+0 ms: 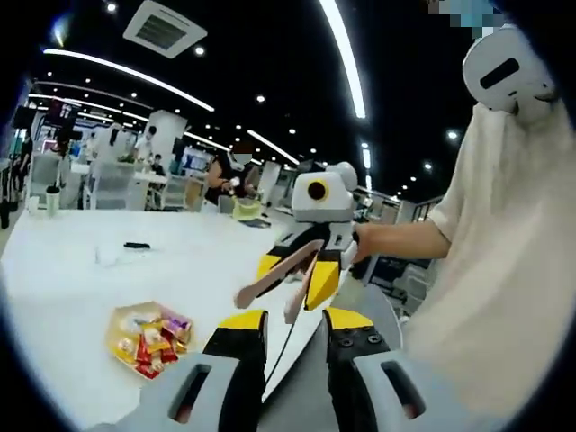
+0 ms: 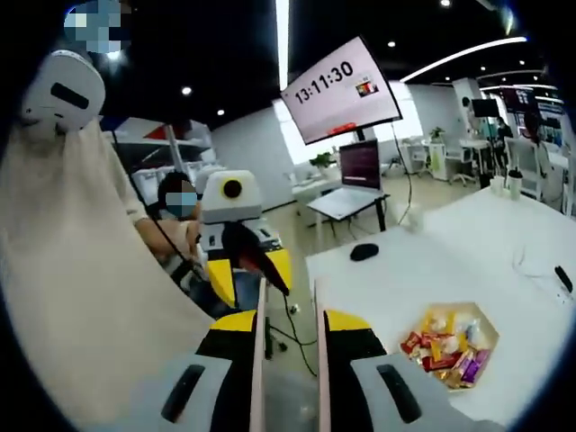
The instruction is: Place the target food into the container with the food tongs after gripping and lifting it, then release it inside without dropping or visibly crushing the food.
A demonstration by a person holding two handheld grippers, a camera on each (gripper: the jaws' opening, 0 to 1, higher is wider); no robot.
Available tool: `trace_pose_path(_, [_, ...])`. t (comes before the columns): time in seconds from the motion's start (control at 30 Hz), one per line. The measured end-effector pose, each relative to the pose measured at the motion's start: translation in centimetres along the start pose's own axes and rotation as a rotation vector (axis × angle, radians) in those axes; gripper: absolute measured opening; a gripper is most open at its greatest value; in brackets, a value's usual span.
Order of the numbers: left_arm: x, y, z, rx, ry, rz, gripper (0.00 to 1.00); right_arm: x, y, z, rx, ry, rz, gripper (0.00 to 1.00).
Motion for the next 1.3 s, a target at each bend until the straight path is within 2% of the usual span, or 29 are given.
trace_pose_path(0.17, [0.3, -0.4, 0.8, 0.0, -0.027, -0.026, 0.15, -0.2, 0.5, 0.3, -0.008, -0.012, 0.044, 0.26])
trace_pose_path(0.2, [0.4, -0.6, 1.2, -0.003, -0.037, -0.053, 0.16, -0.5, 0.7, 0.5, -0.012, -0.013, 0.055, 0.26])
trace_pose_path(0.27, [0.8, -0.8, 1.6, 0.009, -0.043, -0.065, 0.12, -0.6, 0.7, 0.7, -0.011, -0.016, 0.063, 0.26])
trace_pose_path(0.6, [1.4, -0.9, 1.9, 0.013, -0.048, -0.097, 0.02, -0.9, 0.8, 1.0, -0.013, -0.016, 0.084, 0.27])
trace_pose_path(0.83, [1.9, -0.9, 2.0, 0.006, -0.044, -0.121, 0.01, -1.3, 0.6, 0.9, -0.004, -0.01, 0.085, 0.28])
trace_pose_path(1.03, [2.1, -0.8, 1.9, -0.014, -0.071, -0.123, 0.0, -1.5, 0.5, 0.9, 0.007, -0.023, 0.079, 0.28])
trace_pose_path(1.3, [2.3, -0.8, 1.9, -0.021, -0.079, -0.138, 0.0, -1.7, 0.3, 0.8, 0.017, -0.028, 0.078, 0.29])
Point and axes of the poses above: the point that each gripper's makers call its tool centre point, and the gripper's own axes: x roughly forward along the fingers, y roughly to its left, z roughly out of its top, the point moved 8 cm from there along -x, roughly backward along the fingers, and after that the axes turned 7 degrees about x, right-handed, at the moved point
